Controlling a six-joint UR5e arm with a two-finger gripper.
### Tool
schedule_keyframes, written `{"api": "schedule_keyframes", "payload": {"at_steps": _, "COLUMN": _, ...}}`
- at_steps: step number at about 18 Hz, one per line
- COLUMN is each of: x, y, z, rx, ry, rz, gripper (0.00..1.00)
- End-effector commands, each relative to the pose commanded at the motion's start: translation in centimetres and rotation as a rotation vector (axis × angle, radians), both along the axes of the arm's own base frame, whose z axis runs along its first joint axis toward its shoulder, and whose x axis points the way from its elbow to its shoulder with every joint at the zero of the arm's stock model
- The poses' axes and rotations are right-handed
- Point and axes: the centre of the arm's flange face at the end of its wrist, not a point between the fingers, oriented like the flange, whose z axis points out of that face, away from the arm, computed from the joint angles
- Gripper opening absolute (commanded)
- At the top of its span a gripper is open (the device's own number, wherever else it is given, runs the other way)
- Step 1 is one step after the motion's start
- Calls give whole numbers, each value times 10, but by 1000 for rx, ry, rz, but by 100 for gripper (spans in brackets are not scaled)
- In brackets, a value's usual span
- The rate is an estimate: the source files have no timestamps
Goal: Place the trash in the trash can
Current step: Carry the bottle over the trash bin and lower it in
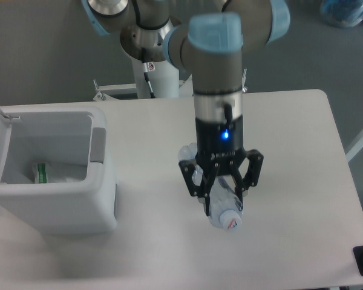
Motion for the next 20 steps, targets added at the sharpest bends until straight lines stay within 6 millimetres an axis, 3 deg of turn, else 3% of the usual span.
{"api": "schedule_keyframes", "payload": {"at_steps": 4, "x": 31, "y": -12, "z": 50, "rx": 85, "ry": 57, "rz": -63, "gripper": 60}}
{"api": "schedule_keyframes", "payload": {"at_steps": 7, "x": 46, "y": -11, "z": 63, "rx": 142, "ry": 40, "rz": -141, "gripper": 60}}
{"api": "schedule_keyframes", "payload": {"at_steps": 11, "x": 97, "y": 7, "z": 78, "rx": 174, "ry": 49, "rz": -228, "gripper": 60}}
{"api": "schedule_keyframes", "payload": {"at_steps": 15, "x": 130, "y": 24, "z": 72, "rx": 171, "ry": 36, "rz": -288, "gripper": 60}}
{"api": "schedule_keyframes", "payload": {"at_steps": 18, "x": 162, "y": 42, "z": 48, "rx": 142, "ry": -4, "rz": -349, "gripper": 60}}
{"api": "schedule_keyframes", "payload": {"at_steps": 20, "x": 170, "y": 46, "z": 31, "rx": 120, "ry": -28, "rz": -363, "gripper": 60}}
